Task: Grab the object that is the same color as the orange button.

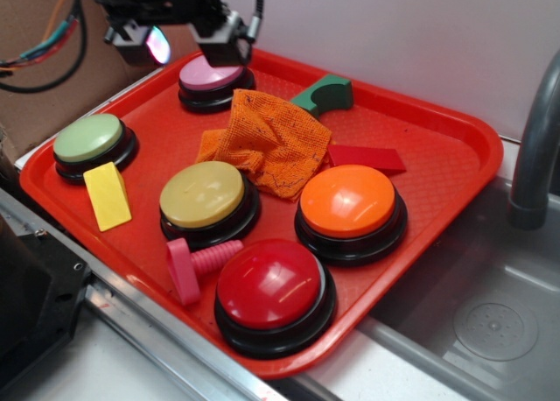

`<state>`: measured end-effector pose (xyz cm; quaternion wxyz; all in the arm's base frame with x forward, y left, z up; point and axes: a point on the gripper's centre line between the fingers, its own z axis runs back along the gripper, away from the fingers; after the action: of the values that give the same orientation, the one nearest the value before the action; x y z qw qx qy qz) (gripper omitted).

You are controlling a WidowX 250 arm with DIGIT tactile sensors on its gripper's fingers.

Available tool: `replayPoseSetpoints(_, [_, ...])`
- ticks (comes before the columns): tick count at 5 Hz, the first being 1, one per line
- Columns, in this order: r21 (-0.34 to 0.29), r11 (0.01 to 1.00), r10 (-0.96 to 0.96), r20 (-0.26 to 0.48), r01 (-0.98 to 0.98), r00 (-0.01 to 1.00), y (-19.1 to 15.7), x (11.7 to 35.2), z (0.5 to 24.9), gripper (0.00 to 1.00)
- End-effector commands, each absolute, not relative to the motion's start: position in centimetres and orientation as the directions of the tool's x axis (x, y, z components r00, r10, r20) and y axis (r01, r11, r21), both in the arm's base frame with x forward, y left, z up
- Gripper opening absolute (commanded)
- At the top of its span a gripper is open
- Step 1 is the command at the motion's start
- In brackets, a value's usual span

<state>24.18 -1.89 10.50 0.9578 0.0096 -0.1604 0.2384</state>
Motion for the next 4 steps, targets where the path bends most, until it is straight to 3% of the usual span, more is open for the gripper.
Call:
replayPoseSetpoints(1, [-0.075,0.854,0.512,0.294,-0.515,0.807,-1.6,28.0,4.8,1.0])
replayPoseSetpoints(3, [-0.084,0.846,0.529,0.264,-0.527,0.807,-1.4,28.4,2.2,1.0])
replayPoseSetpoints(4, [-0.07,0.847,0.525,0.262,-0.526,0.81,-1.2,28.4,2.1,0.0])
